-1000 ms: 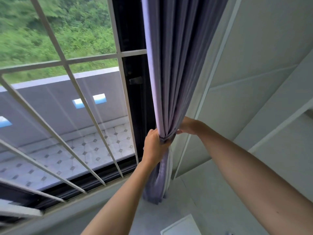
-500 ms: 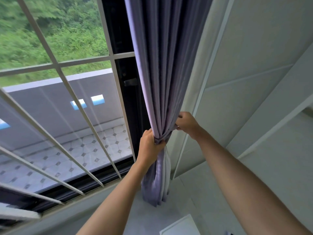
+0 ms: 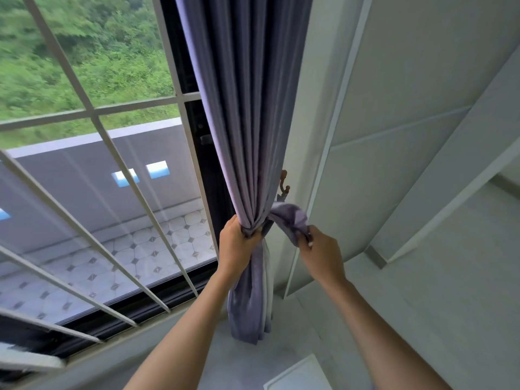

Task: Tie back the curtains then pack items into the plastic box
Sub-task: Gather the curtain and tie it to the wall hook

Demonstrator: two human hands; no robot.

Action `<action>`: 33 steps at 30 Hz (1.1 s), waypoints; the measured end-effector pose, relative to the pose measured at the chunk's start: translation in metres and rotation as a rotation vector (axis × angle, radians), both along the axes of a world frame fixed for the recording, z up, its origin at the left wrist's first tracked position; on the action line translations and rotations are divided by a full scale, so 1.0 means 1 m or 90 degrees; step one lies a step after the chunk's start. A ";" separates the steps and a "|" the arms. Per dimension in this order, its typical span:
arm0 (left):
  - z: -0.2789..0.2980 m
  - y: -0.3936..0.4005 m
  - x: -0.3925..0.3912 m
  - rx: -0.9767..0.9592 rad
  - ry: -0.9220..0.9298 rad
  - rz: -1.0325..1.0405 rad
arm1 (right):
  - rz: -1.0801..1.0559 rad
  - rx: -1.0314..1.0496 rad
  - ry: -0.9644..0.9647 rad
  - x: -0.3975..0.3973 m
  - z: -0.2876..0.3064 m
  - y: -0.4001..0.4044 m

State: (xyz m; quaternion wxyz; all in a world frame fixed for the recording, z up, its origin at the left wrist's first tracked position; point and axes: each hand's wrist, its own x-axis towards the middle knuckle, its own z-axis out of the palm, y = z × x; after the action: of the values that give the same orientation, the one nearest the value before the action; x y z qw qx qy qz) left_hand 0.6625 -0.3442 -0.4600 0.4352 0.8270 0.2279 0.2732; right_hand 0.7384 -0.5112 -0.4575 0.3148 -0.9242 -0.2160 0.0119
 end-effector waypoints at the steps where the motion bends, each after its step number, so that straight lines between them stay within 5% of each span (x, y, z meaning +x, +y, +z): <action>1: 0.001 0.000 -0.001 -0.008 -0.002 -0.004 | -0.040 0.013 0.015 -0.002 -0.002 -0.004; 7: 0.000 -0.006 0.002 -0.001 0.002 -0.035 | -0.097 0.162 -0.028 -0.016 0.001 0.002; 11: 0.001 -0.007 0.001 -0.018 -0.012 -0.032 | 0.040 0.018 0.064 -0.019 0.000 0.001; 15: 0.004 -0.003 -0.003 -0.045 -0.004 -0.053 | 0.095 0.029 0.194 -0.038 -0.010 0.008; 23: -0.004 -0.002 -0.018 -0.076 0.014 -0.102 | 0.122 -0.053 0.072 -0.078 -0.036 0.038; 33: -0.011 0.007 -0.019 0.219 0.129 -0.035 | 0.197 -0.092 0.098 -0.097 -0.046 0.047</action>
State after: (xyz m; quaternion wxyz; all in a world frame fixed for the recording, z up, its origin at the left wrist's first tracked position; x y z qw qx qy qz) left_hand 0.6435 -0.3371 -0.4711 0.2697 0.9183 0.1983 0.2114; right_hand 0.6415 -0.4643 -0.5036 0.2577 -0.8966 -0.3292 0.1461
